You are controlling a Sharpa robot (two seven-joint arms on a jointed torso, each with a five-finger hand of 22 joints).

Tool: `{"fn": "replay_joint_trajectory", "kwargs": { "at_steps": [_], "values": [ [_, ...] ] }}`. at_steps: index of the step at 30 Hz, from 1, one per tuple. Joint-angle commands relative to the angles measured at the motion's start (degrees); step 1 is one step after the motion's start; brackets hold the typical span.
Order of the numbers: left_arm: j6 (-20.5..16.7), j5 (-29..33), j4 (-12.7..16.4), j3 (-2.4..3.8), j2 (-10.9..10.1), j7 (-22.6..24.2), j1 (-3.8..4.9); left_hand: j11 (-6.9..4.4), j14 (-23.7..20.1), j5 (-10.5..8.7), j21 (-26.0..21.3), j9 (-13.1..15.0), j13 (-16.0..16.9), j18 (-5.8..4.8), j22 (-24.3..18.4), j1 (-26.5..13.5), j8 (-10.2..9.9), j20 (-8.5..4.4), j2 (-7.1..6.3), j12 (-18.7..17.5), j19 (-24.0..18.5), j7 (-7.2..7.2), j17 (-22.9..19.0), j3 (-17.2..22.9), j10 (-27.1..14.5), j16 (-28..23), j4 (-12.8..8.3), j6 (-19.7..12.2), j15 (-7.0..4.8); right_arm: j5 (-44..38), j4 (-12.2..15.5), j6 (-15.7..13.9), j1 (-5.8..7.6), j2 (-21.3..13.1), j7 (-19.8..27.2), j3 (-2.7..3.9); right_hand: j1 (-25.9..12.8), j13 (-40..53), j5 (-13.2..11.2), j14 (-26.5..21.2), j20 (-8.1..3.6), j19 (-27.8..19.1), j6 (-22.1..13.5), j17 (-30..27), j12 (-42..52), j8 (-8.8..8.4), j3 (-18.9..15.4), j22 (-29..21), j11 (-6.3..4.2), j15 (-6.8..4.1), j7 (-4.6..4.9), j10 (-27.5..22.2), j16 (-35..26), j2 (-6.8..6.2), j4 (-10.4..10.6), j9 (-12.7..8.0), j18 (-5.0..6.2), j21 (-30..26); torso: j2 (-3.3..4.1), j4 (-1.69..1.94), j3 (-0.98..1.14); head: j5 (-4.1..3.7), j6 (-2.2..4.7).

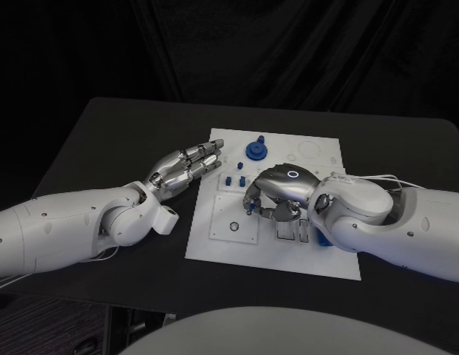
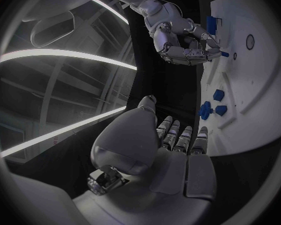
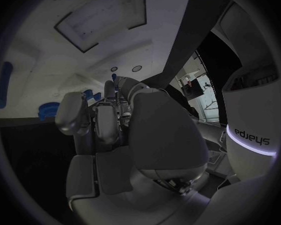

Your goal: Assemble the parts on the task board

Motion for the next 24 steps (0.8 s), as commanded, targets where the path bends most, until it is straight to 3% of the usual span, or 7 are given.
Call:
{"fn": "replay_joint_trajectory", "kwargs": {
  "at_steps": [1, 8, 24],
  "values": [
    [1.0, 0.0, 0.0, 0.04, 0.1, 4.0, -0.14, 0.03, -0.1, 0.18, -0.2, 0.1, 0.0, 0.95, -0.1, 0.6, 0.2, 0.44, 0.2, 0.3, -0.2, 0.66, 0.1, 0.2, -0.5, 0.3, -0.3, 0.1, 0.47, -0.6, 0.0, -0.2, -0.26, 0.1, 0.0, 0.03, -0.4, -0.1, -0.4, 0.0, 0.32, 0.0, -0.4, 0.0, -0.2, -0.17, 0.5, 8.3, 0.15, 0.43, 0.1, -0.3, 0.1, 0.11, 0.0, 0.0, -0.28, 0.1, 0.01, 0.09, 0.04, -0.03, -0.01],
    [1.1, 0.0, -0.1, 0.04, 0.2, 4.0, -0.2, -0.04, -0.1, 0.19, -0.2, 0.1, 0.0, 0.95, -0.1, 0.6, 0.2, 0.46, 0.25, 0.2, -0.2, 0.77, 0.1, 0.3, -0.6, 0.3, -0.3, 0.2, 0.51, -0.6, -0.1, 0.0, -0.42, 0.5, 0.0, 0.03, -0.5, -0.1, -0.4, 0.0, 0.34, 0.0, -0.4, 0.0, -0.3, -0.19, 0.5, 8.3, 0.16, 0.44, 0.11, -0.3, 0.1, 0.1, 0.0, 0.0, -0.28, 0.1, 0.04, -0.07, 0.04, -0.02, -0.01],
    [1.5, 0.0, -0.3, 0.04, 0.3, 3.9, -0.34, -0.08, 0.0, 0.17, -0.2, 0.1, 0.0, 0.94, -0.1, 0.5, 0.2, 0.5, 0.29, 0.2, -0.2, 0.83, 0.1, 0.4, -0.6, 0.3, -0.3, 0.1, 0.6, -0.6, -0.5, 0.5, -0.69, 0.7, 0.0, 0.04, -0.4, -0.1, -0.4, -0.1, 0.36, 0.0, -0.4, -0.1, -0.3, -0.22, 0.5, 8.3, 0.17, 0.45, 0.11, -0.3, 0.0, 0.09, 0.0, 0.0, -0.26, 0.0, -0.02, 0.0, 0.01, -0.13, -0.01]
  ]
}}
